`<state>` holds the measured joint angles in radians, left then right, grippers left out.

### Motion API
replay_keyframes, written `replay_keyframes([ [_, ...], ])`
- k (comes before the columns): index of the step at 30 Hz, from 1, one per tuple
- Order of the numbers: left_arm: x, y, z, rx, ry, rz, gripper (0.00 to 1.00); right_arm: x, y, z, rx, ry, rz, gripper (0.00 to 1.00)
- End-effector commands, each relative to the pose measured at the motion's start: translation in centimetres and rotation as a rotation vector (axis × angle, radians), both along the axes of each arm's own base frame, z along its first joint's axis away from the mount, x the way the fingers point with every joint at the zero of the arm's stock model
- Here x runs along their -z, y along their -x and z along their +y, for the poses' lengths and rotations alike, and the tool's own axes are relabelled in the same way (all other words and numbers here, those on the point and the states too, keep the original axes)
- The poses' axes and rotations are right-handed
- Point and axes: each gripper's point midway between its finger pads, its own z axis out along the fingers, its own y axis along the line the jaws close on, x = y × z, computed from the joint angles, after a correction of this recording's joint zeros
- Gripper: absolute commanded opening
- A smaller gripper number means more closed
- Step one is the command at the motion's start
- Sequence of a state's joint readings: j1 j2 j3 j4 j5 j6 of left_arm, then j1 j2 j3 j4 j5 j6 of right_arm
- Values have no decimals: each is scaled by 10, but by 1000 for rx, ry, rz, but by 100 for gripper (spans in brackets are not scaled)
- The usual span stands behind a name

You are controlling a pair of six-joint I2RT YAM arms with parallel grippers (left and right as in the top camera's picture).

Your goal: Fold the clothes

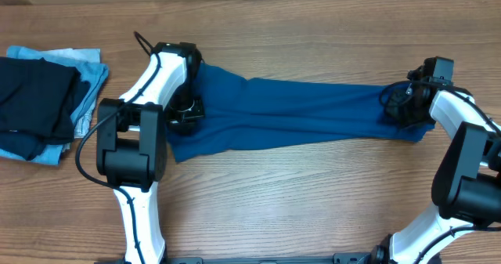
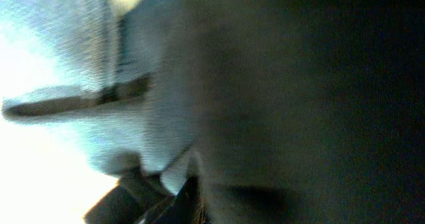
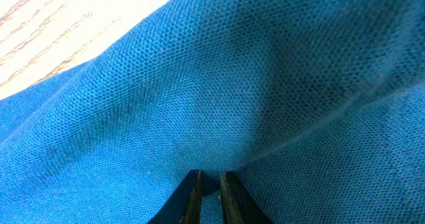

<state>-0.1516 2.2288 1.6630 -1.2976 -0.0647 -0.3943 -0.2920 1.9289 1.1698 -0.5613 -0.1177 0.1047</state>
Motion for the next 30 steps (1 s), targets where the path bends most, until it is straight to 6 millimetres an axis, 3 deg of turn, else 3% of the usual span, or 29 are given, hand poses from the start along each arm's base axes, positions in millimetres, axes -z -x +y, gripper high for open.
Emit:
replay_keyframes([
  [1,5,9,37,-63,-88,23,15,17,17,-16,39,80,66,16],
  [5,-1,-4,46,-97,-76,-16,14,17,15,-16,40,83,57,16],
  [8,-36,-37,44,-97,-66,-112,19,17,15,-16,40,83,54,16],
  [11,-94,-80,36,-101,-31,-277,31,16,13,-16,39,82,46,17],
  [13,-104,-89,20,-97,34,-316,33,16,12,-17,39,83,42,17],
  [18,-89,-96,-17,-23,86,-321,35,16,11,-16,39,83,40,18],
  [23,-48,-102,-38,28,86,-275,36,15,10,-12,31,59,32,18],
  [25,-20,-103,-37,28,80,-237,37,15,10,-12,31,60,33,18],
  [27,3,-92,-32,33,50,-158,37,15,10,-12,31,60,34,18],
  [30,11,-80,-1,62,-109,-94,33,15,9,-15,35,66,28,22],
])
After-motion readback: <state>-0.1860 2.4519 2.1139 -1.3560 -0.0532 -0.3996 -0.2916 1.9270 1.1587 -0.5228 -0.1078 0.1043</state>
